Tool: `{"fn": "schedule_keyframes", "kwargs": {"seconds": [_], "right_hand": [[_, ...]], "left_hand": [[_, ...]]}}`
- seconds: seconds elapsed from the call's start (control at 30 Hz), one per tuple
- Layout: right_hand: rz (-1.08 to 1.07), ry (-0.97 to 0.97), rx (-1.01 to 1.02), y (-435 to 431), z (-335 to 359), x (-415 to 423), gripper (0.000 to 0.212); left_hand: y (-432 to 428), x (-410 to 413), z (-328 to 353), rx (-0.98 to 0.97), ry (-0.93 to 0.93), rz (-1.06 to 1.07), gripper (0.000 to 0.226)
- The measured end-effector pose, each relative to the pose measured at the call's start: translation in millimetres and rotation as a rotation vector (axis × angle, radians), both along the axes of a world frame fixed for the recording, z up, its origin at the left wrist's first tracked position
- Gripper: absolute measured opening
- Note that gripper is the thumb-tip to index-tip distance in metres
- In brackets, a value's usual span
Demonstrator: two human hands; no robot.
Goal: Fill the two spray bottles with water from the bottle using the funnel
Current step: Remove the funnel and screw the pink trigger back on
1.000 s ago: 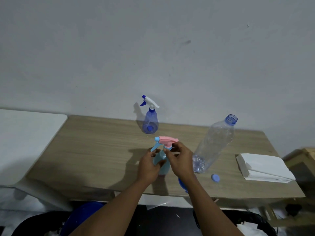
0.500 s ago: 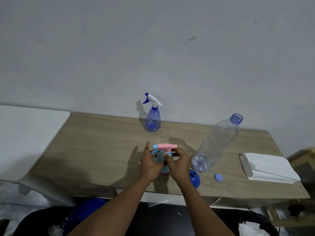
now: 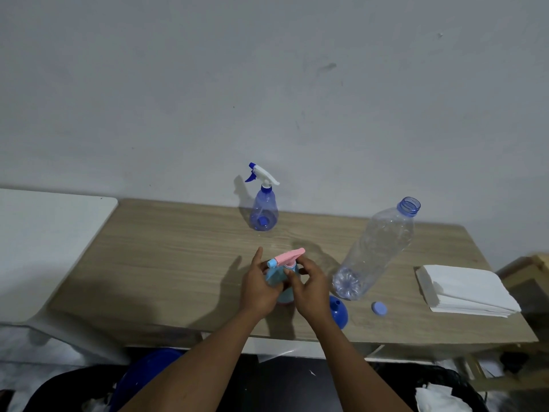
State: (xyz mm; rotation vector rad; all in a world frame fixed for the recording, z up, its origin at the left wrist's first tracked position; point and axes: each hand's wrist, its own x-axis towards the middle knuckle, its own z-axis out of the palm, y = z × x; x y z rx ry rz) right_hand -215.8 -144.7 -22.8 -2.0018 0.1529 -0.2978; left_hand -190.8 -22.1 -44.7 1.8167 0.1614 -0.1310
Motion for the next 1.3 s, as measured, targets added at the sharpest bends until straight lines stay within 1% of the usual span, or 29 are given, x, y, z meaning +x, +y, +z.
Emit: {"fn": "schedule_keyframes", "kwargs": {"seconds": [0.13,0.3,0.57,0.67,0.7,0.87,0.97,1.13,1.3], "right_hand": [[-0.033,0.018,-0.036,-1.3,-8.1,0.0,0.021],[-0.060,0.061,-0.020,-1.9,-6.7,4.4,0.023],[-0.117,0.064,0.061,1.9,-3.5,5.5,0.031],[-0.049,0.035,0.057,-1.6,-3.6,2.8,0.043],[-0.025,0.019,0.044,-2.3,-3.6,2.0,0.043],[0.029,0.009,-0.033,-7.1,-1.2,5.1,0.022],[0.057,0.006,-0.067,-11.0,0.1,6.4,0.020],[0.010,-0.003,0.040,-8.0,-3.4,3.4,0.028],[-0.018,0.016,0.097,-5.4,-3.9,7.4,0.030]], "left_hand": [[0.9,0.9,-4.9,0.026,-0.002,-0.006,0.102],[2.5,3.1,-9.6,0.074,0.016,0.001,0.094],[0.8,3.2,-7.0,0.028,0.025,0.007,0.108],[1.5,3.1,-7.6,0.005,0.018,0.006,0.107],[1.9,3.5,-6.9,0.007,0.022,0.006,0.107],[3.9,3.0,-7.0,0.047,-0.008,-0.021,0.106],[4.5,2.2,-4.9,0.053,-0.021,-0.030,0.107],[3.2,0.2,-2.3,0.049,-0.004,-0.023,0.105],[0.9,1.4,-3.3,0.032,-0.004,-0.015,0.104]]}}
